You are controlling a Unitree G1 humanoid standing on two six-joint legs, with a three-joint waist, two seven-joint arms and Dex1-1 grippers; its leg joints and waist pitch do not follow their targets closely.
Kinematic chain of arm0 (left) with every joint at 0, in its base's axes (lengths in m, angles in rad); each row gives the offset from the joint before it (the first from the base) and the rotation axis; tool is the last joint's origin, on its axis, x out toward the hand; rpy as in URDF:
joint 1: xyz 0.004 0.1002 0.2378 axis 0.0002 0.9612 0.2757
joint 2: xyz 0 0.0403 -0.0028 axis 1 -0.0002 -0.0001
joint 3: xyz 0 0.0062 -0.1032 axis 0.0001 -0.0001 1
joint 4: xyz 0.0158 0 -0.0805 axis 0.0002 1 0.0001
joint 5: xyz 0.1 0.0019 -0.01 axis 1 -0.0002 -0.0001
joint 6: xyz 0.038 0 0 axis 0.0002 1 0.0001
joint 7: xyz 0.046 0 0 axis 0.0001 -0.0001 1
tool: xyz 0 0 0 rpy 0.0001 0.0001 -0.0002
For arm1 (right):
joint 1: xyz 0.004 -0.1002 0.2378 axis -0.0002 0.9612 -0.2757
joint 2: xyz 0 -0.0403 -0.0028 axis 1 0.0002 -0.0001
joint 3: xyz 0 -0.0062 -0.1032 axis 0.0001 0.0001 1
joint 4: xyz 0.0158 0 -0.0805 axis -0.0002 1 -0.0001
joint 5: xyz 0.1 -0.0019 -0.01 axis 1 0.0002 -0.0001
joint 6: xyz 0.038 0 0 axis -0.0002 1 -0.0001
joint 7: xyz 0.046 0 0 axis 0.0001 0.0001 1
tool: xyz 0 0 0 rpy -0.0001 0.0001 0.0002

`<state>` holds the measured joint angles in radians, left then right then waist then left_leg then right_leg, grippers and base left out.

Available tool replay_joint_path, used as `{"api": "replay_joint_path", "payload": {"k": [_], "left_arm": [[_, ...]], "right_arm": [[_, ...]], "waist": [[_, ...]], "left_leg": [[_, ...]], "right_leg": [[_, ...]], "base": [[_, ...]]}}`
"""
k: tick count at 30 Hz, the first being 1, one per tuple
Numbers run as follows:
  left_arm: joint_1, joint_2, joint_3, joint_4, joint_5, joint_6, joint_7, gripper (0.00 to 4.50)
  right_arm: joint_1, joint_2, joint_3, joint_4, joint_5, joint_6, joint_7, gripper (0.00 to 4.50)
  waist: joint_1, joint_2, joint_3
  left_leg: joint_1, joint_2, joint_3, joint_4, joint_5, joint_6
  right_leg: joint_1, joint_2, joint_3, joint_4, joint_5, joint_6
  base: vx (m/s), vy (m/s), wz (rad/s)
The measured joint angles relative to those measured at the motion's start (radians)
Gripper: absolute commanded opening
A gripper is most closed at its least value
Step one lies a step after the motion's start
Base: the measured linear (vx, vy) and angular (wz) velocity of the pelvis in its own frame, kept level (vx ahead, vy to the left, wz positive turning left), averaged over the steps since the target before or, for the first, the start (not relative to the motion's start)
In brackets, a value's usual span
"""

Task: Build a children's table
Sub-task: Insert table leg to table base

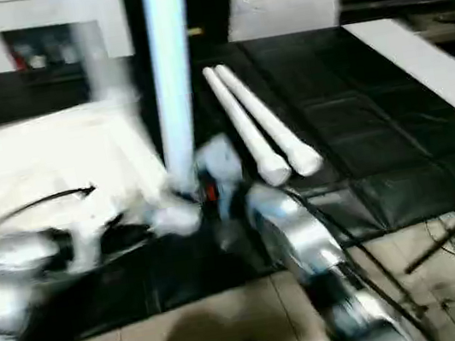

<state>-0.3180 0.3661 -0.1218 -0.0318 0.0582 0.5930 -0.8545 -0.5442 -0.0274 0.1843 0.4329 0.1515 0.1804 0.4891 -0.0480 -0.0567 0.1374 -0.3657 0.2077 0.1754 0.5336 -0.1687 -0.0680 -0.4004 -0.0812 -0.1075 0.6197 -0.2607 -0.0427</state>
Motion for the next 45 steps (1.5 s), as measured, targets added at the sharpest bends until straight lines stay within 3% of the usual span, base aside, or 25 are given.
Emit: {"api": "replay_joint_path", "payload": {"k": [1,2,3,4,5,6,7,10,23,24,26,33,39,45], "left_arm": [[-0.018,-0.026,-0.014,0.007,0.014,0.005,0.032,0.0],[-0.028,-0.036,-0.011,0.004,0.019,0.003,0.048,0.0],[-0.028,-0.036,-0.009,0.004,0.021,-0.003,0.055,0.0],[-0.032,-0.038,-0.02,0.006,0.027,-0.003,0.06,0.0],[-0.042,-0.037,-0.033,0.006,0.032,-0.003,0.066,0.0],[-0.047,-0.04,-0.04,0.006,0.036,-0.003,0.075,0.0],[-0.048,-0.048,-0.045,0.006,0.049,-0.003,0.091,0.0],[-0.06,-0.033,-0.053,0.017,0.054,-0.005,0.105,0.0],[-0.094,0.013,-0.079,0.09,0.044,-0.077,0.083,0.0],[-0.099,0.017,-0.081,0.098,0.043,-0.082,0.079,0.0],[-0.113,0.024,-0.082,0.128,0.034,-0.101,0.064,0.0],[-0.154,0.042,-0.082,0.228,0.018,-0.188,0.042,0.0],[-0.204,0.067,-0.084,0.334,0.016,-0.283,0.027,0.0],[-0.242,0.093,-0.086,0.419,0.015,-0.366,-0.022,0.0]], "right_arm": [[-0.007,0.002,-0.017,0.008,0.0,-0.006,-0.017,1.89],[-0.033,0.006,-0.02,0.018,-0.002,-0.009,-0.029,1.89],[-0.047,0.012,-0.019,0.03,-0.008,-0.011,-0.044,1.89],[-0.05,0.017,-0.02,0.04,-0.012,-0.016,-0.059,1.89],[-0.05,0.017,-0.023,0.041,-0.014,-0.021,-0.069,1.89],[-0.051,0.018,-0.026,0.042,-0.017,-0.023,-0.075,1.89],[-0.052,0.02,-0.029,0.046,-0.019,-0.027,-0.08,1.89],[-0.05,0.028,-0.036,0.055,-0.027,-0.033,-0.099,1.89],[-0.06,0.045,-0.055,0.094,-0.026,-0.056,-0.096,1.89],[-0.062,0.045,-0.057,0.096,-0.026,-0.056,-0.093,2.24],[-0.066,0.045,-0.06,0.102,-0.026,-0.056,-0.092,2.45],[-0.033,0.027,-0.061,0.129,-0.023,-0.074,-0.069,2.94],[0.074,-0.019,-0.062,0.077,-0.004,-0.04,-0.01,3.44],[0.126,-0.078,-0.07,-0.02,0.016,-0.031,0.052,3.8]], "waist": [[0.04,-0.024,-0.007],[0.056,-0.046,-0.005],[0.073,-0.033,-0.007],[0.084,-0.014,-0.015],[0.084,-0.009,-0.019],[0.081,-0.015,-0.022],[0.08,-0.016,-0.024],[0.079,-0.009,-0.025],[0.075,-0.013,-0.033],[0.076,-0.013,-0.033],[0.076,-0.012,-0.034],[0.078,-0.008,-0.036],[0.078,-0.007,-0.036],[0.079,-0.007,-0.036]], "left_leg": [[0.0,0.0,0.042,-0.001,0.0,0.0],[0.005,-0.001,0.053,0.024,-0.011,-0.011],[-0.008,-0.004,0.018,0.06,-0.033,-0.001],[-0.004,-0.023,-0.038,0.062,-0.03,-0.002],[-0.001,-0.025,-0.048,0.042,-0.006,-0.036],[0.001,-0.022,-0.041,0.04,0.002,-0.045],[0.0,-0.014,-0.032,0.039,0.002,-0.045],[0.0,-0.003,-0.028,0.035,0.002,-0.045],[0.0,-0.001,-0.022,0.034,0.002,-0.044],[0.0,-0.001,-0.022,0.034,0.002,-0.044],[0.0,-0.001,-0.021,0.034,0.002,-0.044],[-0.001,-0.001,-0.02,0.034,0.002,-0.044],[-0.002,-0.001,-0.02,0.035,0.003,-0.043],[-0.002,0.0,-0.019,0.035,0.003,-0.043]], "right_leg": [[0.016,-0.003,0.047,0.076,-0.039,0.005],[-0.01,-0.007,0.068,0.074,-0.027,0.047],[-0.013,-0.003,0.064,0.075,-0.026,0.047],[-0.012,0.014,0.06,0.064,-0.023,0.043],[-0.012,0.026,0.06,0.057,-0.008,0.034],[-0.014,0.027,0.063,0.05,0.025,0.027],[-0.013,0.031,0.063,0.043,0.032,0.02],[-0.007,0.04,0.062,0.025,0.042,0.013],[-0.004,0.041,0.064,0.011,0.05,0.021],[-0.004,0.041,0.064,0.011,0.05,0.021],[-0.004,0.041,0.064,0.011,0.051,0.019],[-0.004,0.04,0.064,0.011,0.055,0.016],[-0.005,0.041,0.064,0.01,0.055,0.016],[-0.005,0.041,0.064,0.009,0.055,0.016]], "base": [[0.043,-0.151,0.17],[0.043,-0.151,0.17],[0.138,-0.147,-0.24],[0.104,-0.076,-0.2],[0.104,-0.076,-0.2],[0.02,-0.055,0.14],[0.0,0.0,0.0],[0.0,0.0,0.0],[0.0,0.0,0.0],[0.0,0.0,0.0],[0.0,0.0,0.0],[0.0,0.0,0.0],[0.0,0.0,0.0],[0.0,0.0,0.0]]}}
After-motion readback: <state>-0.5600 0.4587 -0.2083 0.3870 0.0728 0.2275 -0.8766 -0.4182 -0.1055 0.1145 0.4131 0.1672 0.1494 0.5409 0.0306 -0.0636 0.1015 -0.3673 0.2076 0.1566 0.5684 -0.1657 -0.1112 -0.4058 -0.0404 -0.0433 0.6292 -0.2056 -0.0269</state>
